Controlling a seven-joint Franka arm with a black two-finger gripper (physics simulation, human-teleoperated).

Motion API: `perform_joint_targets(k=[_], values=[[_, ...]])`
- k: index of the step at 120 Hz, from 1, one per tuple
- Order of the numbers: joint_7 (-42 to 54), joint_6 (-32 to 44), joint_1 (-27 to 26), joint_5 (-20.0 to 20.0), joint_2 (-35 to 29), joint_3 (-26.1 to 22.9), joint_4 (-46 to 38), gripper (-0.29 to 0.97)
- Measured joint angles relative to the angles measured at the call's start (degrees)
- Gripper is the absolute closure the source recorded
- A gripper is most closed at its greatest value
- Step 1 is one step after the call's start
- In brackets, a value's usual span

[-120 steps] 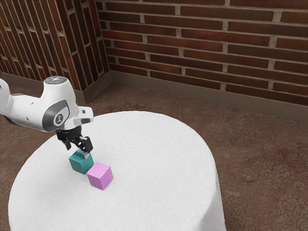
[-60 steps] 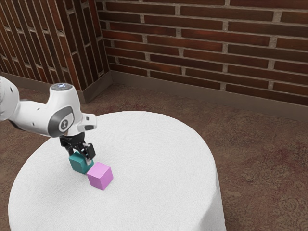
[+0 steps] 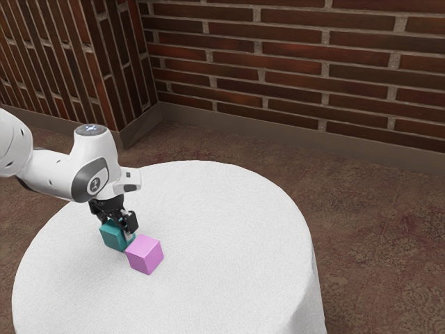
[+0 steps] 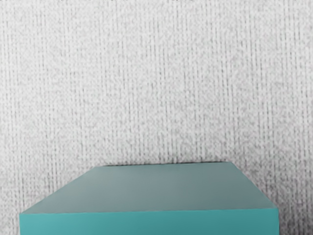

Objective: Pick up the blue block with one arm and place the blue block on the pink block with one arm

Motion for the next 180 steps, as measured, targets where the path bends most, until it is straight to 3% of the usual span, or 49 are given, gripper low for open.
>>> perform_joint_targets(k=[44, 76, 104, 180], values=[[0.1, 0.1, -0.1, -1.2, -0.2, 0.0, 0.0, 0.28], [-0.7, -2.2, -0.1, -2.3, -1.7, -0.1, 1.2, 0.31], [-2.6, -7.5, -0.4, -2.9, -9.3, -4.2, 1.4, 0.31], [-6.2, -11.0, -0.1, -4.7, -17.5, -9.1, -6.2, 0.32]])
